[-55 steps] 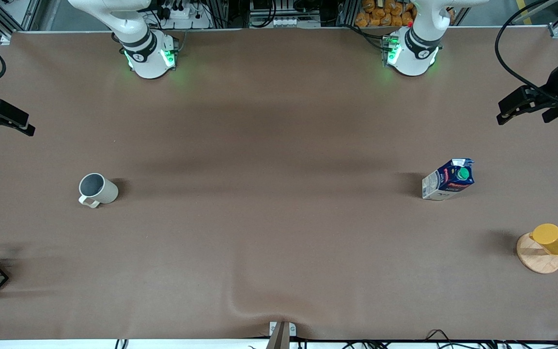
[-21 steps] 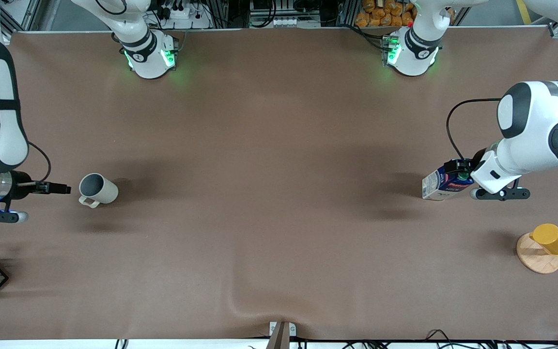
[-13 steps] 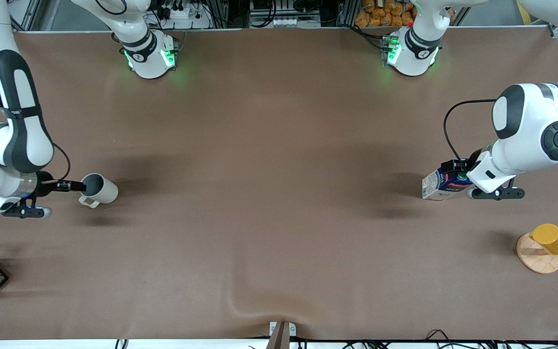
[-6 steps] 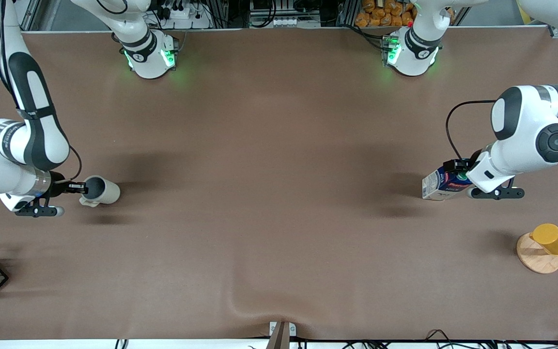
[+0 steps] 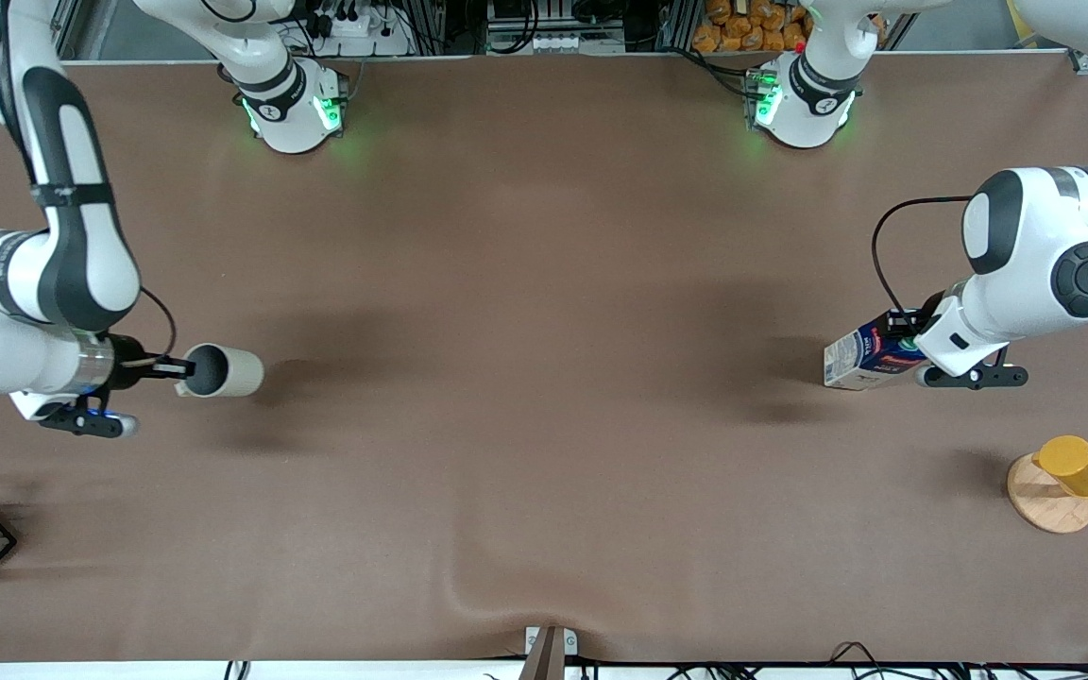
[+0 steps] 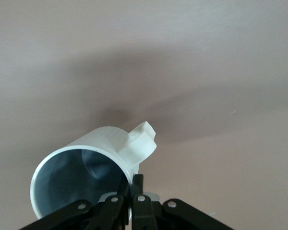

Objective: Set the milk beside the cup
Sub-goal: 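Grasp the milk carton with the left gripper while the right gripper grasps the mug, then lift the carton with the left gripper while the right gripper releases the mug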

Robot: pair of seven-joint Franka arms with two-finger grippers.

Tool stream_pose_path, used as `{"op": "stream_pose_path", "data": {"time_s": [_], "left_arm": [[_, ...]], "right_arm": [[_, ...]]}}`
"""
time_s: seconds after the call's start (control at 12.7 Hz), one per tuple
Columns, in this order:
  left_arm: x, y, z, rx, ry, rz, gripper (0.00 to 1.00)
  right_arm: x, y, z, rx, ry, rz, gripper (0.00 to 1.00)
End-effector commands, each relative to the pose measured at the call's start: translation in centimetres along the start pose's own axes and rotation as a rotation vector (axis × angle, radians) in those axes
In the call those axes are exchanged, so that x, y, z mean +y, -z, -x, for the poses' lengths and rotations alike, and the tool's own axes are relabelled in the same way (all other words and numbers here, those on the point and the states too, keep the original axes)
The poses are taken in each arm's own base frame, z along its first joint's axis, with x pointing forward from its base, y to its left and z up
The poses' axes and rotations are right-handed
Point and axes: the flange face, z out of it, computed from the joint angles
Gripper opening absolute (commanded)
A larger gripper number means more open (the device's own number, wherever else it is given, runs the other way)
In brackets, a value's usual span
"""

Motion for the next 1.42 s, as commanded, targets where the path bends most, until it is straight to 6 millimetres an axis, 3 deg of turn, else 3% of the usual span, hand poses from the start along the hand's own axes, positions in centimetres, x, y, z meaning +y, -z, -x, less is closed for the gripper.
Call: {"op": "stream_pose_path", "data": {"time_s": [0.0,0.24,0.47,0.71,0.94,1.18,1.34], "left_arm": [[0.2,-0.3,-0.6,0.019,-0.031,-0.016,0.53],[0.7,1.6,-1.1,0.054,-0.038,-0.017,0.54],[1.5,4.6,-0.3,0.09,-0.086,-0.019,0.53],[2.9,8.8,0.3,0.053,-0.1,-0.024,0.54],[5.8,11.1,1.1,0.018,-0.117,-0.024,0.54],[10.4,13.4,2.4,-0.003,-0.089,-0.031,0.54],[14.4,14.3,3.4,0.004,-0.07,-0.035,0.54]], "right_arm": [[-8.5,0.9,2.3,-0.003,-0.105,-0.011,0.0],[-19.7,0.4,6.4,-0.002,-0.236,-0.041,0.0],[-26.8,-0.7,9.5,0.043,-0.321,-0.075,0.0],[-32.1,-4.7,10.8,0.096,-0.407,-0.109,0.0],[-37.6,-9.9,13.1,0.137,-0.466,-0.132,0.0],[-42.7,-13.3,14.3,0.157,-0.516,-0.149,0.0],[-43.6,-13.6,15.0,0.158,-0.524,-0.15,0.0]]}}
